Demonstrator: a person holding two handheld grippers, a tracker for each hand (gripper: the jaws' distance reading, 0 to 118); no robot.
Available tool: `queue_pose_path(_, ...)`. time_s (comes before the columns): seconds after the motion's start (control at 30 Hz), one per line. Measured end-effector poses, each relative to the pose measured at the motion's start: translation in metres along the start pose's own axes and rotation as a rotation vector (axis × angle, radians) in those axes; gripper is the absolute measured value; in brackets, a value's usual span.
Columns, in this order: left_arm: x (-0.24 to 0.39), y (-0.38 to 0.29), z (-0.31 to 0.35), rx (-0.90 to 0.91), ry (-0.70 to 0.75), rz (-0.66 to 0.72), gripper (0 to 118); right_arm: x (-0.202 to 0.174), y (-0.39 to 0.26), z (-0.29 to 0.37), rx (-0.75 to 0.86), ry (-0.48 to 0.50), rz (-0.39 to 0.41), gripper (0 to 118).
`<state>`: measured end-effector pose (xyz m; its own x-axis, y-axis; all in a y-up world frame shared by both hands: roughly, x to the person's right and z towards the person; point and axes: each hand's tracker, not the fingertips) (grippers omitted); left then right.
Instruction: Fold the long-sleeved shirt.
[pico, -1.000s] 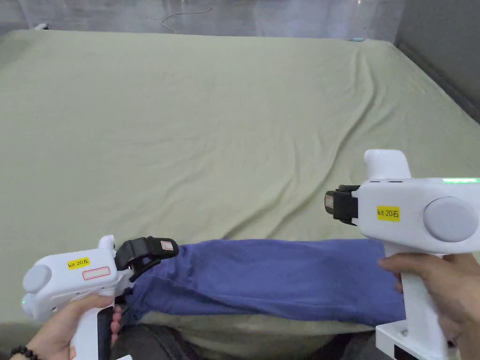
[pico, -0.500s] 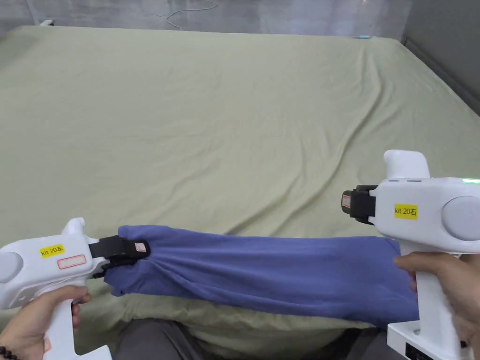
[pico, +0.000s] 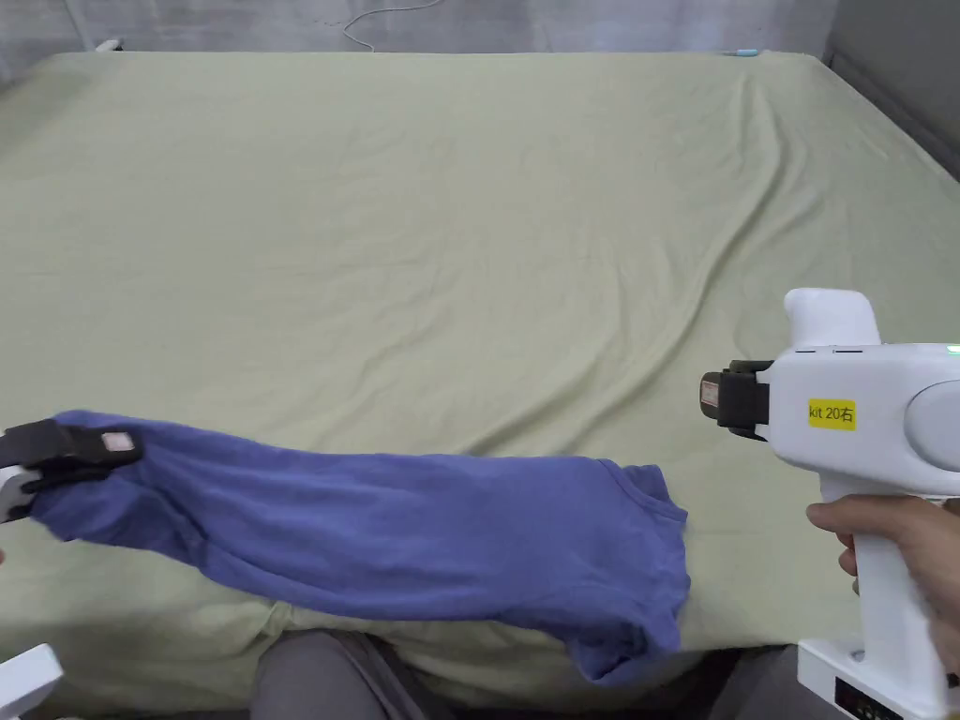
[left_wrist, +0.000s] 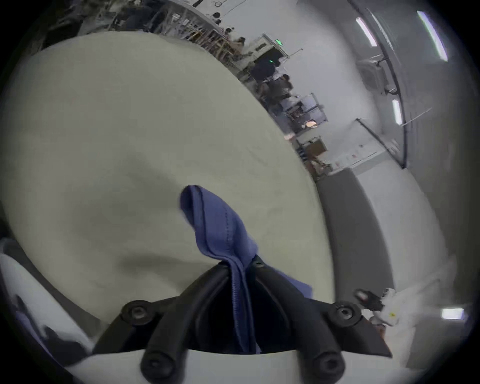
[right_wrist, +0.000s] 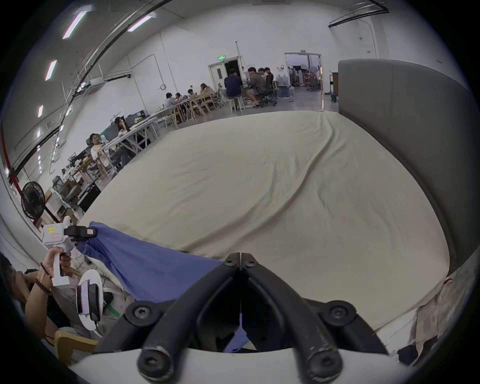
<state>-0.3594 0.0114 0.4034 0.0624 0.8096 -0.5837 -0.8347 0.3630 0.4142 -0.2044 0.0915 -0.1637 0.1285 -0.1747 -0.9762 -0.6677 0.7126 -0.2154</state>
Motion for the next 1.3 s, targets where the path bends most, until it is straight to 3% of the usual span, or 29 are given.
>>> queue_pose_path(0.23,0.128,-0.07,-0.087,-0.26,-0.237,-0.144,2,0.004,-0.003,0.003,-0.001,-0.011,-0.012,0)
queue_pose_path(0.4,0.175,-0.131,-0.188,-0.461,-0.164,-0.252,2,0.018,-0.007,0.014,0.021,-0.003,-0.055,0)
queue_pose_path(0.53,0.177,-0.175,-0.254,-0.528,-0.094,-0.247,3,0.031,-0.013,0.024,0.033,-0.029,-0.091,0)
queue_pose_path(0.6,0.171,-0.186,-0.273,-0.549,-0.058,-0.225,10,0.037,-0.016,0.026,0.029,-0.042,-0.095,0)
queue_pose_path(0.67,0.161,-0.188,-0.283,-0.561,-0.059,-0.214,21,0.044,-0.018,0.029,0.023,-0.033,-0.104,0)
queue_pose_path(0.73,0.161,-0.188,-0.279,-0.576,-0.11,-0.14,77,0.05,-0.018,0.029,0.031,-0.028,-0.117,0)
queue_pose_path(0.77,0.168,-0.184,-0.268,-0.562,-0.165,-0.12,99,0.052,-0.018,0.03,0.036,-0.027,-0.123,0)
queue_pose_path(0.83,0.185,-0.171,-0.244,-0.535,-0.199,-0.176,110,0.053,-0.02,0.032,0.044,-0.029,-0.133,0)
queue_pose_path(0.93,0.194,-0.149,-0.201,-0.315,-0.269,-0.281,111,0.051,-0.021,0.032,0.045,-0.032,-0.134,0)
queue_pose_path(1.0,0.194,-0.143,-0.17,-0.212,-0.221,-0.297,103,0.05,-0.022,0.029,0.038,-0.022,-0.125,0)
queue_pose_path(1.03,0.191,-0.145,-0.163,-0.173,-0.192,-0.337,76,0.05,-0.023,0.028,0.035,-0.017,-0.123,0)
queue_pose_path(1.07,0.191,-0.154,-0.158,-0.103,-0.113,-0.445,8,0.049,-0.023,0.028,0.033,-0.016,-0.12,0)
queue_pose_path(1.1,0.193,-0.165,-0.157,-0.048,-0.001,-0.569,0,0.048,-0.023,0.027,0.032,-0.016,-0.119,0)
queue_pose_path(1.17,0.194,-0.198,-0.169,0.021,0.19,-0.819,0,0.045,-0.022,0.026,0.032,-0.015,-0.116,0)
queue_pose_path(1.3,0.183,-0.251,-0.203,-0.086,0.167,-0.848,0,0.043,-0.024,0.025,0.032,-0.005,-0.109,0)
